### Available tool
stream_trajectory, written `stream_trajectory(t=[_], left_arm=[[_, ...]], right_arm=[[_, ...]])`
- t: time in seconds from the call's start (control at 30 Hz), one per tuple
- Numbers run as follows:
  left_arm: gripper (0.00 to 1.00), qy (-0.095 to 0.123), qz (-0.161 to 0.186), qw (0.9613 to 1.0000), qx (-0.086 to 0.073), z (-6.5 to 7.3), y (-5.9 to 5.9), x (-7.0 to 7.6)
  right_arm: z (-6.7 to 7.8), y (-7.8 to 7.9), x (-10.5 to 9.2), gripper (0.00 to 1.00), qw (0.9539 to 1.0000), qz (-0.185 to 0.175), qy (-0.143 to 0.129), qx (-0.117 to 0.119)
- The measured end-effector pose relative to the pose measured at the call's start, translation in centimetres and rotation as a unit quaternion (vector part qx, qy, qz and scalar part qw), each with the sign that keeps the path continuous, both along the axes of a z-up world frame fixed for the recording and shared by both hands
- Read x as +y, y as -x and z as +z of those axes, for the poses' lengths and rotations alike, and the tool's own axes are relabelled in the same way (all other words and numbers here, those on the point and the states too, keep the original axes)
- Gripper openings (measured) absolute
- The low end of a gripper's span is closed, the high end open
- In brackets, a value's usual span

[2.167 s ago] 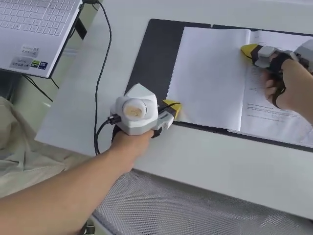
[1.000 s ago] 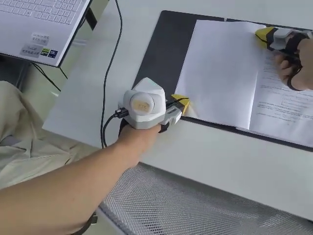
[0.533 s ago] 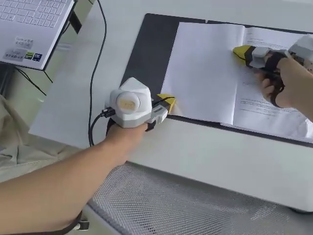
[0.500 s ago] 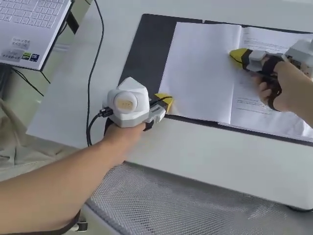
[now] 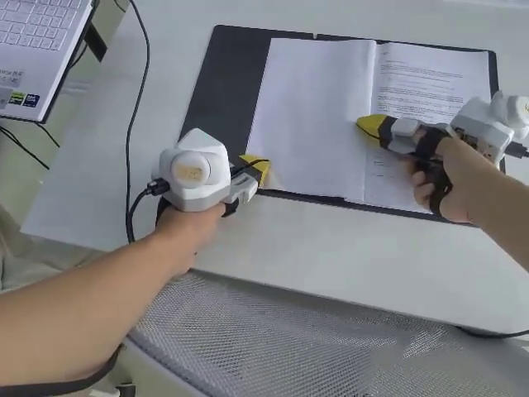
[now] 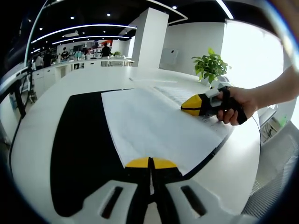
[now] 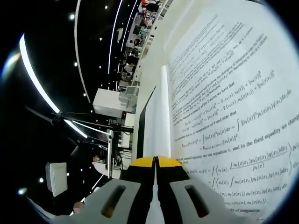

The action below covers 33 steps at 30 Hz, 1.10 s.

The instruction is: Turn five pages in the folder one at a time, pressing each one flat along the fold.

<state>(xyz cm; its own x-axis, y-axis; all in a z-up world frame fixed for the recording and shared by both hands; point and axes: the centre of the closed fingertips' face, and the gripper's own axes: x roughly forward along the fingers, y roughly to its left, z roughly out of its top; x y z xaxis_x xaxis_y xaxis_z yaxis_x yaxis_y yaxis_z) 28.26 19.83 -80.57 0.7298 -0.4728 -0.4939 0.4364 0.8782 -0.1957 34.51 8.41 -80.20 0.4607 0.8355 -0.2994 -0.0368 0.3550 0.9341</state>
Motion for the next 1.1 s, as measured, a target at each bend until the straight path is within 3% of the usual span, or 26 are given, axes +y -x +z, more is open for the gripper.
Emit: stream_trajectory(t=[0.4, 0.77, 0.9, 1.0, 1.1], left_arm=[[0.0, -0.002, 0.001, 1.0, -0.004, -0.1, -0.1, 0.1], [0.0, -0.001, 0.002, 1.0, -0.004, -0.2, -0.2, 0.1], [0.0, 0.001, 0.004, 1.0, -0.004, -0.2, -0.1, 0.1], [0.0, 0.001, 0.006, 1.0, 0.001, -0.2, -0.2, 0.0], [0.01, 0.005, 0.007, 0.9998, 0.016, -0.1, -0.1, -0.2]], right_arm=[[1.0, 5.5, 0.6, 0.0, 0.9995, 0.029, 0.003, 0.013], [0.6, 9.3, 0.5, 0.0, 0.9982, 0.051, 0.008, 0.031], [0.4, 11.5, 0.7, 0.0, 0.9967, 0.068, 0.009, 0.043], [-0.1, 12.5, 0.4, 0.0, 0.9964, 0.064, 0.007, 0.054], [1.4, 13.6, 0.2, 0.04, 0.9968, 0.064, -0.009, 0.047]])
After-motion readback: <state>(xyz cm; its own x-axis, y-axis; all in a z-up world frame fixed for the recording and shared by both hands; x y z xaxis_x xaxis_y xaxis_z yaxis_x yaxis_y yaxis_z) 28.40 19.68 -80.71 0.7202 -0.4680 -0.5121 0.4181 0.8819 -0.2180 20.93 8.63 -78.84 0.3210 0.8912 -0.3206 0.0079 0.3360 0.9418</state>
